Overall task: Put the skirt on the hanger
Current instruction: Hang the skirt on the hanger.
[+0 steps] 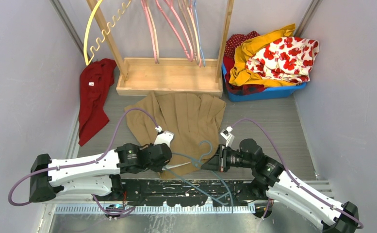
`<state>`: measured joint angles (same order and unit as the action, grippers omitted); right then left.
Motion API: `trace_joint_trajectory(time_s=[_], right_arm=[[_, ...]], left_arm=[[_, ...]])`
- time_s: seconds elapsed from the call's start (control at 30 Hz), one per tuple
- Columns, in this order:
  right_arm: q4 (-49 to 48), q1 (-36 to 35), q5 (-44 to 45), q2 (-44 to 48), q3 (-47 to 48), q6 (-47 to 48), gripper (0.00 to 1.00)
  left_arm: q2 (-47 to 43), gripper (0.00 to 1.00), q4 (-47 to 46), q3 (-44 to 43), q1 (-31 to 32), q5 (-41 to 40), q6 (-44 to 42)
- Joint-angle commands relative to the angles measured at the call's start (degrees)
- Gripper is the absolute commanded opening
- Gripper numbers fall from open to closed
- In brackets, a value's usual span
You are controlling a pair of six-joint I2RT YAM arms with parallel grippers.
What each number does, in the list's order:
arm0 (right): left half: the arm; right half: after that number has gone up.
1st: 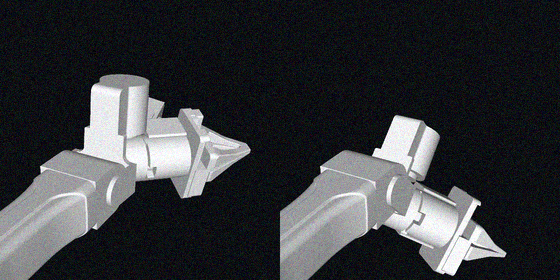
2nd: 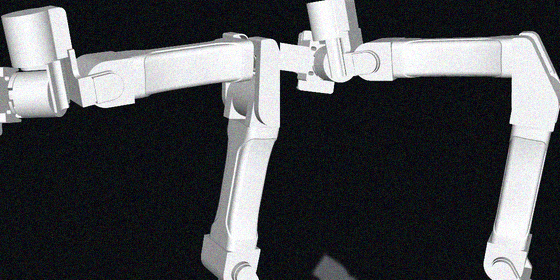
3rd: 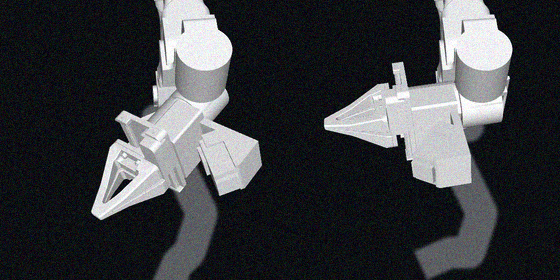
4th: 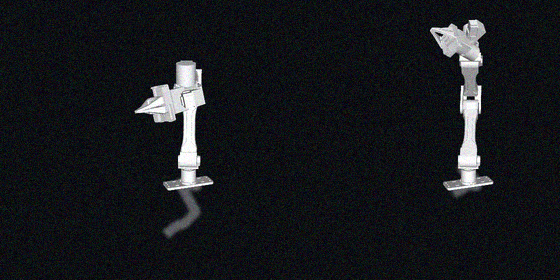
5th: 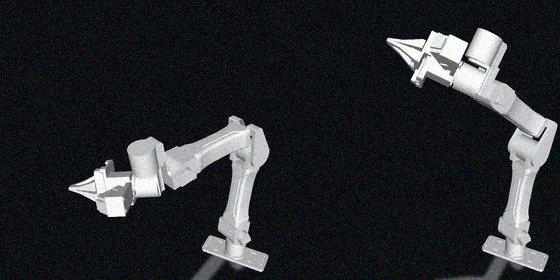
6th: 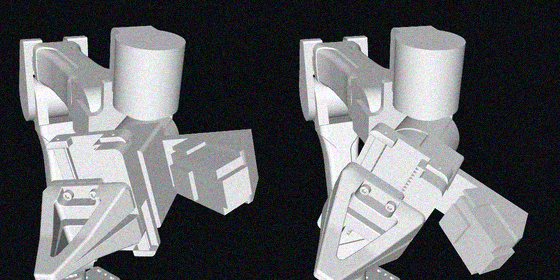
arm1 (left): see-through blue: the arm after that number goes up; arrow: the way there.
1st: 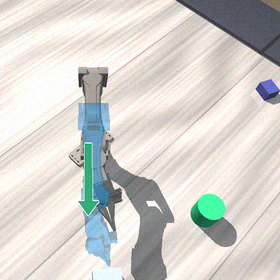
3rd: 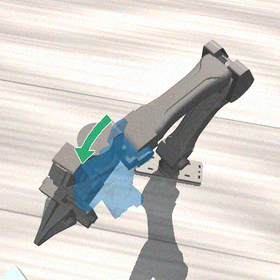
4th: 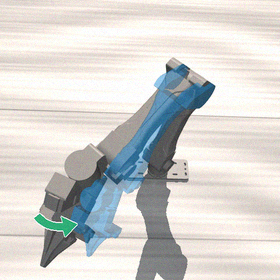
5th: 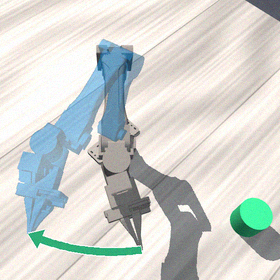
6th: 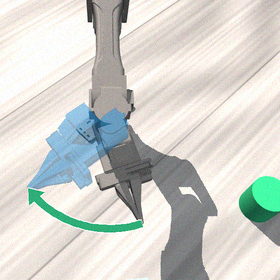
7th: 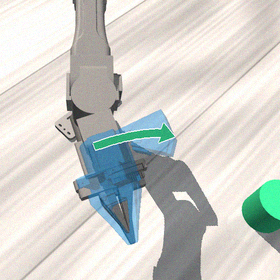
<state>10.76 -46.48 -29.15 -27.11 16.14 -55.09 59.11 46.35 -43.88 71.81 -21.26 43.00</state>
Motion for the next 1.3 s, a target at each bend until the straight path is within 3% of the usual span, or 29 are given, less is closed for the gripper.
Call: trace_joint_trajectory(time_s=[0.0,0.27,0.7,1.27], right_arm=[[-8.5,-0.5,2.7,0.7,-1.1,-0.1,0.01],[-16.2,-0.7,6.2,1.0,-3.6,0.1,0.01],[-23.3,-1.9,8.3,0.4,-6.5,1.9,0.01],[-28.8,-11.4,17.0,-12.0,-3.8,11.1,0.01]], left_arm=[[-1.5,0.00,-0.1,-1.7,-0.3,0.4,-0.4],[-1.9,0.02,-1.0,-2.0,-0.4,1.5,-0.2],[-5.5,0.24,0.6,-3.2,-0.4,-0.3,0.3],[-8.2,0.29,-2.8,-3.5,-0.3,-0.2,1.4]])
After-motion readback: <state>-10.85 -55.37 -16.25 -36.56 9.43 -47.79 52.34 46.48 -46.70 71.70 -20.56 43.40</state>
